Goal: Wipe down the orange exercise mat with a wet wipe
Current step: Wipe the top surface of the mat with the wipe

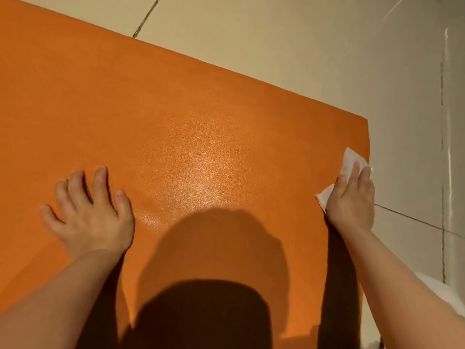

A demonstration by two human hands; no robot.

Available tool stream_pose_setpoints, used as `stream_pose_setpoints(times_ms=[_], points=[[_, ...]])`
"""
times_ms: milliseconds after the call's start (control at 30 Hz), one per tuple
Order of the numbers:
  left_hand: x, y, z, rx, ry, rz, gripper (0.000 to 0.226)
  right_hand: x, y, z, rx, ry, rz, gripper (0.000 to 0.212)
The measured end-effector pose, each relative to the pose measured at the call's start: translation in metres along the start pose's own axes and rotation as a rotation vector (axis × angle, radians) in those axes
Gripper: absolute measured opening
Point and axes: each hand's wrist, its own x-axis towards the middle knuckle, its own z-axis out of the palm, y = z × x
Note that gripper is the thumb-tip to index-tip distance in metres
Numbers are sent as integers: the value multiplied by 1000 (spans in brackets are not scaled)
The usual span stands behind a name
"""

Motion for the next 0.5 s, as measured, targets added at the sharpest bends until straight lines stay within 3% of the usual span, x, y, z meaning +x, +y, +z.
stream_pose_setpoints(times_ms=[333,500], points=[[-3,-6,-5,3,-71,101,55,-209,70,5,-95,-146,6,61],[8,-8,-32,22,-349,71,60,-322,95,13,-136,-156,71,61]])
